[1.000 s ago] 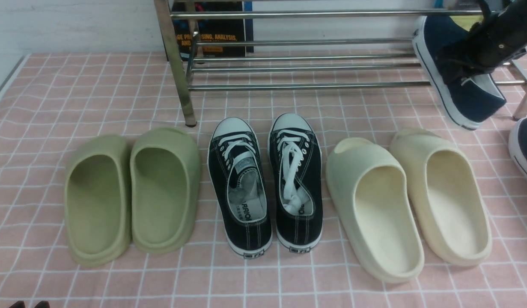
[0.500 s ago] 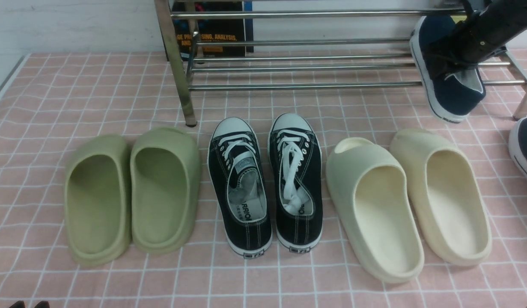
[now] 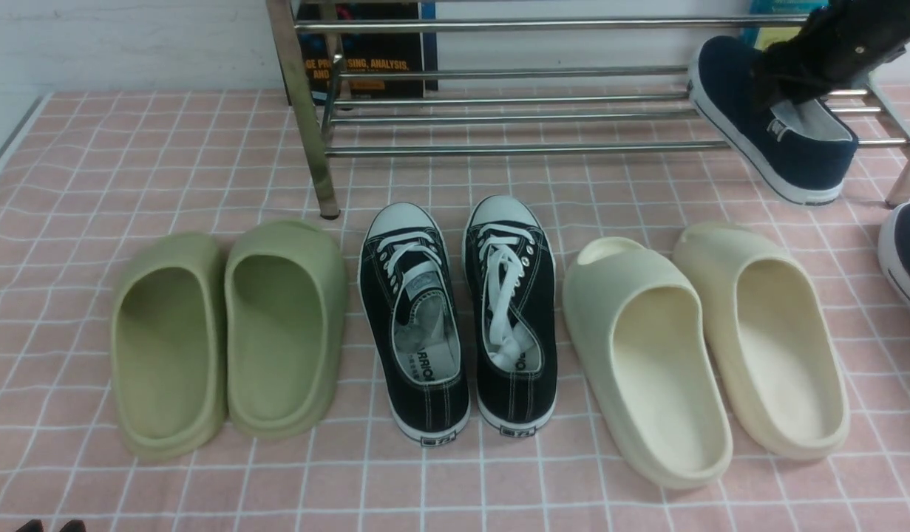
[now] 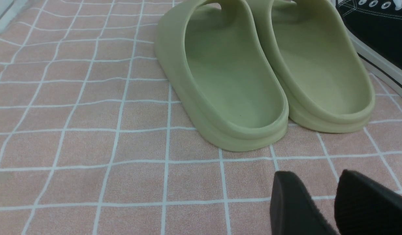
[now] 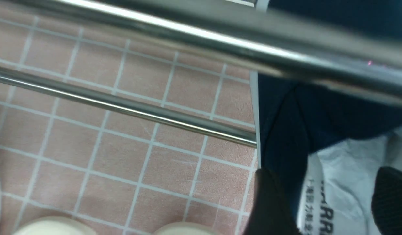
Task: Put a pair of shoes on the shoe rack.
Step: Use the right arm to put a shoe into the shoe rack
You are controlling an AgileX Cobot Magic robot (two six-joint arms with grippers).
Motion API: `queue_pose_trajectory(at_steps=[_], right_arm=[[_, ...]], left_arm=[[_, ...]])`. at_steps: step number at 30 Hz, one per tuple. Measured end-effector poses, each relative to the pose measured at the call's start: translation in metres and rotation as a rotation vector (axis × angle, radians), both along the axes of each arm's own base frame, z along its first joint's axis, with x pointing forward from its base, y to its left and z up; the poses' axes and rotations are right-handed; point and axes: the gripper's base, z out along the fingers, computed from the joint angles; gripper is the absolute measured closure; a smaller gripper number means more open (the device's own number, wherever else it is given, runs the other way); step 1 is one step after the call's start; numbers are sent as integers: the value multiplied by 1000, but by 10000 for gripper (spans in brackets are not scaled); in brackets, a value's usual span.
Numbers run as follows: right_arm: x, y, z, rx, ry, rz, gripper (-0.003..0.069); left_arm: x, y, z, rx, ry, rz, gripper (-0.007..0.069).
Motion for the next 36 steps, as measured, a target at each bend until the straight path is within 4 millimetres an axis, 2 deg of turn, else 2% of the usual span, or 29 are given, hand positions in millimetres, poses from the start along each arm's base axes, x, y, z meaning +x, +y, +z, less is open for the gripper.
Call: queue_pose_trajectory(at_steps=[4, 7, 8, 9, 10, 11, 12, 13, 16, 19, 24, 29, 36], right_arm=[[-21, -5, 31, -86, -9, 0, 258], [-32, -16, 30, -223, 33, -22, 356], [-32, -17, 30, -233, 34, -24, 356], [-37, -23, 14, -304, 98, -28, 439], [-38, -26, 1, -335, 142, -27, 489], [-39, -27, -1, -339, 151, -26, 499], [-42, -30, -23, -362, 224, -19, 576], [-43, -30, -28, -362, 242, -15, 594], [-51, -29, -63, -357, 354, 6, 676], [-52, -28, -72, -343, 357, 10, 677], [-46, -24, -71, -284, 285, -16, 676], [-46, -21, -71, -218, 287, -41, 673], [-46, -24, -70, -241, 299, -83, 655]], left_arm=[[0, 0, 0, 0, 0, 0, 385], [0, 0, 0, 0, 0, 0, 385], [0, 0, 0, 0, 0, 0, 385], [0, 0, 0, 0, 1, 0, 385], [0, 0, 0, 0, 0, 0, 385], [0, 0, 0, 0, 0, 0, 385], [0, 0, 0, 0, 0, 0, 385], [0, 0, 0, 0, 0, 0, 385], [0, 0, 0, 0, 0, 0, 385], [0, 0, 0, 0, 0, 0, 385], [0, 0, 0, 0, 0, 0, 385], [0, 0, 0, 0, 0, 0, 385], [0, 0, 0, 0, 0, 0, 385]])
